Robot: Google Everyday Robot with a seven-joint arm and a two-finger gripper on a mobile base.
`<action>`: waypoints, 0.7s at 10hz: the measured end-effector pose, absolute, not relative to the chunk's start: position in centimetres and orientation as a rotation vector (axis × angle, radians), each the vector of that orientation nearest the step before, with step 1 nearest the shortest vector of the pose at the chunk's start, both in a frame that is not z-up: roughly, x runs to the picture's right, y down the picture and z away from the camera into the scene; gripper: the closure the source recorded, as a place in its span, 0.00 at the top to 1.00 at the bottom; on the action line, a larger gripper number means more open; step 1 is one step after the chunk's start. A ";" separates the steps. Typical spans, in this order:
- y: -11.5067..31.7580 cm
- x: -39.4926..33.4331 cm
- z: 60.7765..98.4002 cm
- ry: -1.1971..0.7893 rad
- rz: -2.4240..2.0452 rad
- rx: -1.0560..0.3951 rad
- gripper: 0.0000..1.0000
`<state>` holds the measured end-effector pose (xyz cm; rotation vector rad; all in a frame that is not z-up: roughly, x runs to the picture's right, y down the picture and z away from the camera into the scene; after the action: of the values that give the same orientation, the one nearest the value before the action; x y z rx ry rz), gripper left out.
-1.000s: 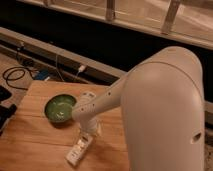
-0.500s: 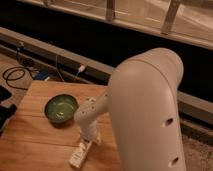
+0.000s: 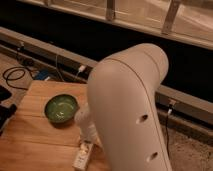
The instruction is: Place the bottle in the ceramic bowl
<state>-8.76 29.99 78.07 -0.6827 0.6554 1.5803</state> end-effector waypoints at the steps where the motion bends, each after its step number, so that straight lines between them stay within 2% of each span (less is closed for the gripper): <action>1: 29.9 -8.7 78.0 0.657 1.583 -0.682 0.22; 3: 29.5 -8.8 77.8 0.652 1.580 -0.683 0.03; 4: 29.5 -8.9 77.8 0.653 1.579 -0.683 0.00; 7: 28.1 -8.6 76.2 0.562 1.617 -0.709 0.00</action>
<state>-8.56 28.07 76.22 -0.7090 0.5615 1.6165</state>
